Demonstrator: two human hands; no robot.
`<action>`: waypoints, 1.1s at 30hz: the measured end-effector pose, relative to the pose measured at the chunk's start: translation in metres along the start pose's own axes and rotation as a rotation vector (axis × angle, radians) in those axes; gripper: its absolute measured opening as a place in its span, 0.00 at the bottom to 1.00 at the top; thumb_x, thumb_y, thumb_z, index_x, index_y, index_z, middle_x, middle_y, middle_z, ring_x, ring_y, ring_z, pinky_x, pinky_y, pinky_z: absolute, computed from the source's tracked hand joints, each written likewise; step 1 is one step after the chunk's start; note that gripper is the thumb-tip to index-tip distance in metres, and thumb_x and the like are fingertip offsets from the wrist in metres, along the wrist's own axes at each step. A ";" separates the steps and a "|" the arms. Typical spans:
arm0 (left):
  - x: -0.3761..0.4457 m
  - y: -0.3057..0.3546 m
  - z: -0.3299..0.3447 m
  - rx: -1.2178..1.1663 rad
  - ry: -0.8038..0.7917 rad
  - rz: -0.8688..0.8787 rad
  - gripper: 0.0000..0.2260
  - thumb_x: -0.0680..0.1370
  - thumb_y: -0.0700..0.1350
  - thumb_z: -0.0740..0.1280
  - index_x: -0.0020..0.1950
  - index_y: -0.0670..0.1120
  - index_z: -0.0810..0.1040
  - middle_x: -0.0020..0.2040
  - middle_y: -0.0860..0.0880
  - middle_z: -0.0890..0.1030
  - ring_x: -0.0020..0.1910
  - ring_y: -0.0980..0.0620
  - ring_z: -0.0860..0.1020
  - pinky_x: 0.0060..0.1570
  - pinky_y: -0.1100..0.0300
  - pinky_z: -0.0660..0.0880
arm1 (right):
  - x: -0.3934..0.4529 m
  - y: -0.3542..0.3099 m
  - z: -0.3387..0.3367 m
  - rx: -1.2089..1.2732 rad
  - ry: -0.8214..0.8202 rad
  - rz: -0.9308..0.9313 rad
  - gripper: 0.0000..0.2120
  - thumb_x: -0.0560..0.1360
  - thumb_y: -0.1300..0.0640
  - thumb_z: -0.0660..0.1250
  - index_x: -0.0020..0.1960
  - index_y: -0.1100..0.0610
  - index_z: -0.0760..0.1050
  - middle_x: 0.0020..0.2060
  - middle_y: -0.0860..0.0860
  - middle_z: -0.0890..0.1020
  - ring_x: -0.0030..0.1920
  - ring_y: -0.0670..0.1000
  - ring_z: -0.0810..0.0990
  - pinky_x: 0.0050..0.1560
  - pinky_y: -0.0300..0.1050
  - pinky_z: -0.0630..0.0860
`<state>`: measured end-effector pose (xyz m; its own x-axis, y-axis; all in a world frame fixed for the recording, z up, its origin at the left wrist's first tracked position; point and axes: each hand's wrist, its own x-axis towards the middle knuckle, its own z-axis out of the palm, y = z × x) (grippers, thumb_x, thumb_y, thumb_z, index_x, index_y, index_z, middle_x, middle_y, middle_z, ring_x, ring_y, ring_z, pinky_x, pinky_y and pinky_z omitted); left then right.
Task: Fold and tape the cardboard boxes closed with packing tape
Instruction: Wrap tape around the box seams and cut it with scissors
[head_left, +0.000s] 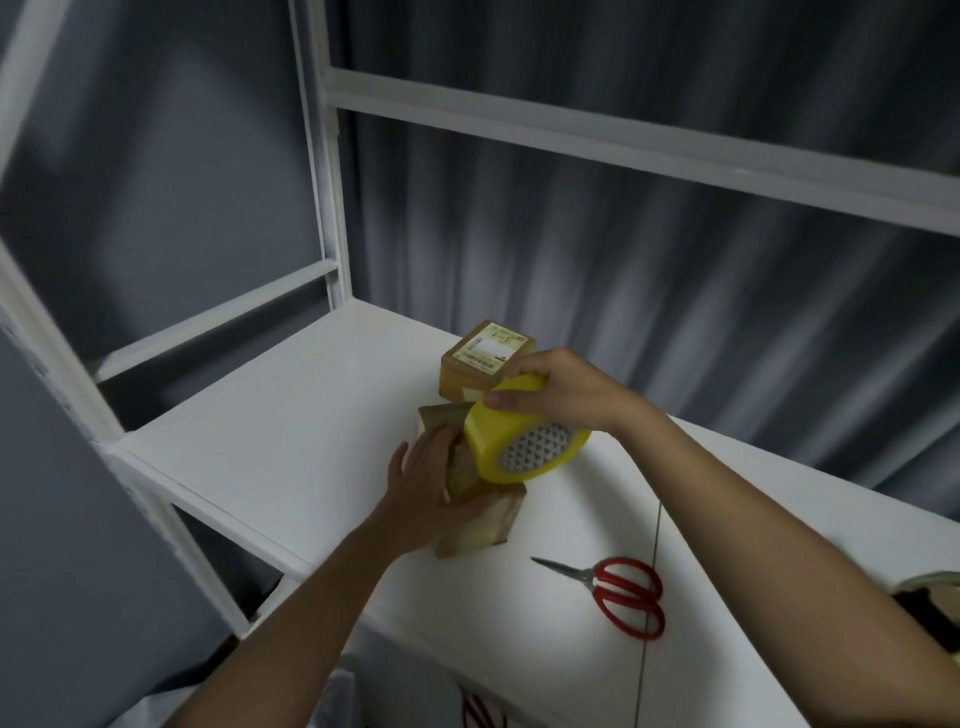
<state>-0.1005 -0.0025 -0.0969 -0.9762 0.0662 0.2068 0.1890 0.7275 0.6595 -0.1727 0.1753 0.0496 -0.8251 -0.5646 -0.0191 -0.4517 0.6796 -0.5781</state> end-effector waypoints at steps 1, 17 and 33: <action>-0.002 -0.001 -0.001 -0.009 -0.010 -0.017 0.52 0.58 0.79 0.55 0.75 0.50 0.53 0.74 0.54 0.58 0.74 0.55 0.55 0.74 0.49 0.46 | -0.002 -0.004 0.002 0.005 0.002 -0.023 0.19 0.67 0.33 0.69 0.52 0.42 0.78 0.59 0.39 0.76 0.60 0.45 0.74 0.61 0.43 0.72; -0.010 -0.018 -0.006 0.166 -0.126 0.100 0.41 0.64 0.80 0.38 0.74 0.65 0.48 0.77 0.55 0.49 0.75 0.57 0.44 0.70 0.52 0.44 | 0.003 0.059 0.026 -0.548 -0.202 0.349 0.31 0.63 0.25 0.64 0.50 0.50 0.78 0.47 0.47 0.80 0.45 0.50 0.76 0.43 0.44 0.71; 0.011 0.055 0.022 0.508 -0.009 -0.337 0.27 0.78 0.58 0.43 0.74 0.48 0.54 0.74 0.43 0.55 0.74 0.42 0.52 0.69 0.37 0.55 | -0.012 0.101 0.035 0.014 -0.001 0.217 0.15 0.72 0.36 0.64 0.51 0.43 0.79 0.51 0.44 0.81 0.53 0.49 0.78 0.53 0.45 0.75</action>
<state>-0.1030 0.0532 -0.0746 -0.9747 -0.2199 0.0391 -0.2026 0.9441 0.2601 -0.1967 0.2342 -0.0374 -0.9023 -0.4059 -0.1451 -0.2585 0.7788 -0.5715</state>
